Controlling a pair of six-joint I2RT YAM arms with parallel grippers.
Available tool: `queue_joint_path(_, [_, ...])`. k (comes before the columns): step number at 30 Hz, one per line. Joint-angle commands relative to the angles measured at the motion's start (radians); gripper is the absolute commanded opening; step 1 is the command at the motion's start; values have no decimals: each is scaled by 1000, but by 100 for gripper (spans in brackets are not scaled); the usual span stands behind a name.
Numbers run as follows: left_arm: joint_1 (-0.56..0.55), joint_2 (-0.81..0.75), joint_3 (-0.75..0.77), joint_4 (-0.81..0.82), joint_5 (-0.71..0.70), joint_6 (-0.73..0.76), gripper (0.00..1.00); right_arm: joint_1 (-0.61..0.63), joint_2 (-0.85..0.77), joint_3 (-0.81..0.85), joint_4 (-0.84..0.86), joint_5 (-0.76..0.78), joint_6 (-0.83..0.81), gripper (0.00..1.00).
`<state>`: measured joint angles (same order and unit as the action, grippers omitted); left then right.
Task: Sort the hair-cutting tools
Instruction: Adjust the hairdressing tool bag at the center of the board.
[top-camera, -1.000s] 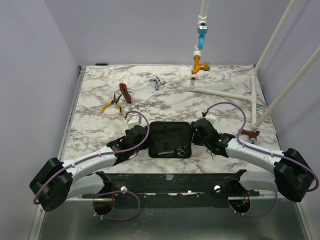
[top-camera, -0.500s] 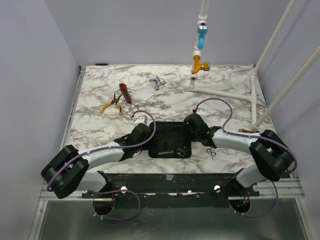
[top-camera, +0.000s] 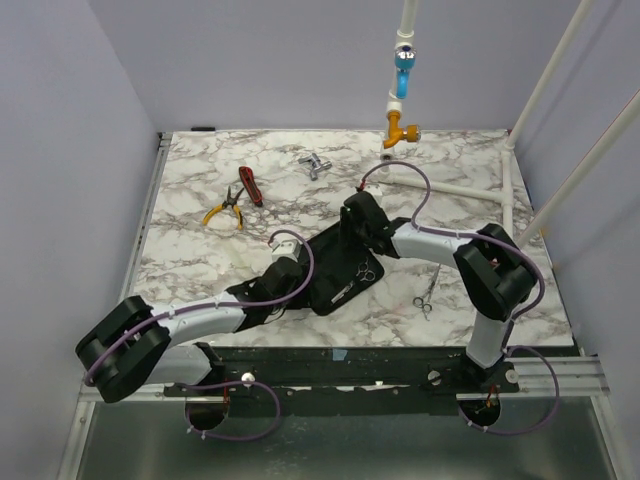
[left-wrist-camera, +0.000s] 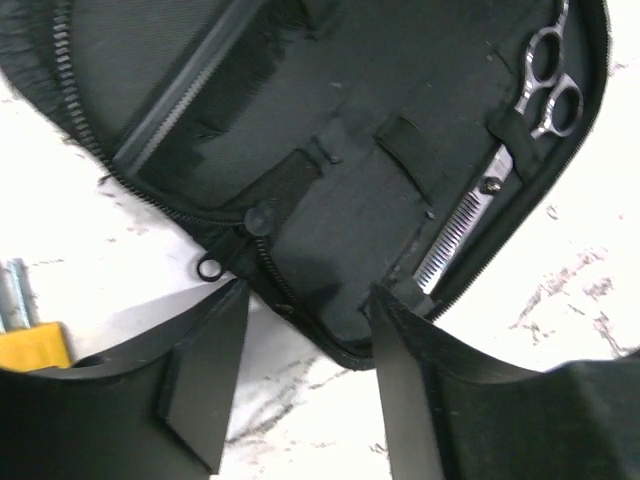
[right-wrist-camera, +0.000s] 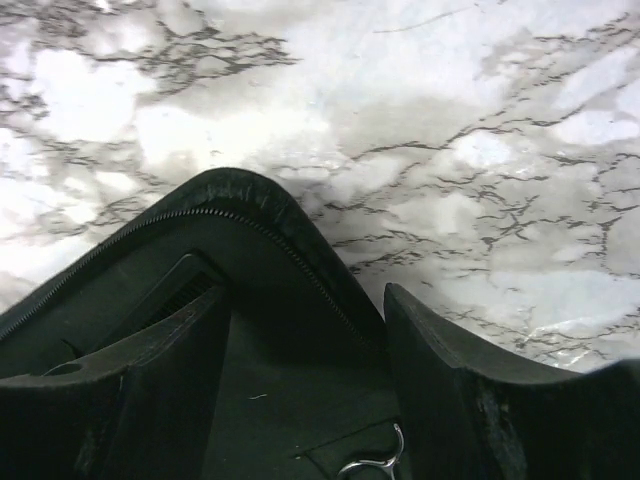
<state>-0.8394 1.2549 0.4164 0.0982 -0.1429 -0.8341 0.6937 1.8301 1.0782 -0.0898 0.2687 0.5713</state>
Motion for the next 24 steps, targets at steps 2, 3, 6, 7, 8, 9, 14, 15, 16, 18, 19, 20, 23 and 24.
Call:
queue_joint_path(2, [-26,-126,-10,-132,-51,-28,61,34,-69,12,-43,-14,9,67])
queue_joint_path(3, [-26,-170,-14,-174,-92,-36,64,35,-105,-3,-53,6,12,68])
queue_joint_path(6, [-23,-265,6,-298,-194,-43,68,33,-210,-41,-100,38,24,69])
queue_joint_path(7, [-22,-287,19,-346,-228,-45,69,33,-241,-60,-110,42,32,69])
queue_joint_path(8, [-20,-299,33,-387,-255,-46,70,33,-281,-78,-117,41,44,69])
queue_joint_path(9, [-17,-310,45,-420,-275,-53,72,33,-315,-101,-125,37,55,69])
queue_joint_path(14, [46,-296,115,-468,-300,-54,99,33,-514,-301,-105,-6,165,69])
queue_joint_path(15, [68,-281,141,-473,-289,-43,99,32,-554,-350,-86,-36,193,69])
queue_joint_path(16, [99,-261,157,-459,-270,-23,99,34,-584,-412,-44,-77,211,69])
queue_joint_path(18, [164,-223,176,-373,-186,31,99,35,-640,-509,9,-109,261,69])
queue_joint_path(19, [199,-207,183,-326,-141,45,99,34,-661,-545,32,-118,278,69])
queue_joint_path(20, [223,-181,193,-284,-106,64,99,34,-675,-572,45,-126,287,69])
queue_joint_path(23, [271,-85,248,-212,-59,124,99,34,-685,-606,55,-149,306,69])
queue_joint_path(24, [280,-38,278,-195,-30,149,99,34,-682,-615,65,-163,311,69])
